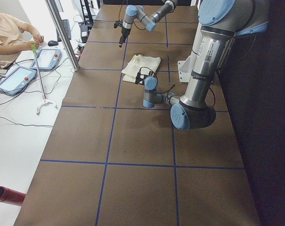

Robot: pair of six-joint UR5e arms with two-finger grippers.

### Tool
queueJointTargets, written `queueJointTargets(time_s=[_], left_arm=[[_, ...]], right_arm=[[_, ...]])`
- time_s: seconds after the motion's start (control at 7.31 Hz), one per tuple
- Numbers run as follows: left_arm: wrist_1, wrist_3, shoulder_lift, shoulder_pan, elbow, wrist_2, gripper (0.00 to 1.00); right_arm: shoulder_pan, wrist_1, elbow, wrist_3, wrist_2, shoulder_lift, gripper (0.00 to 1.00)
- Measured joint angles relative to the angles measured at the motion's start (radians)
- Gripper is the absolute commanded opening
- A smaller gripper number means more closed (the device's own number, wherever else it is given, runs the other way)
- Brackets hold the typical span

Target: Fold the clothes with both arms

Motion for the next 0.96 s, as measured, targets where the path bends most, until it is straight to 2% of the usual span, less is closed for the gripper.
queueJointTargets(time_s=[0.41,0.68,0.96], left_arm=[[0.067,0.118,0.02,-0.168,-0.005,-0.109,1.0],[0.176,0.303,0.037,-0.314,-0.007,-0.19,1.0],[0.329,0.569,0.055,-0.485,-0.008,-0.267,1.0]], right_arm=[[0.09,-0.054,0.003,-0.131,0.128,-0.016,1.0],[0.204,-0.139,0.032,-0.351,0.218,-0.068,1.0],[0.327,-0.166,0.051,-0.599,0.295,-0.173,1.0]])
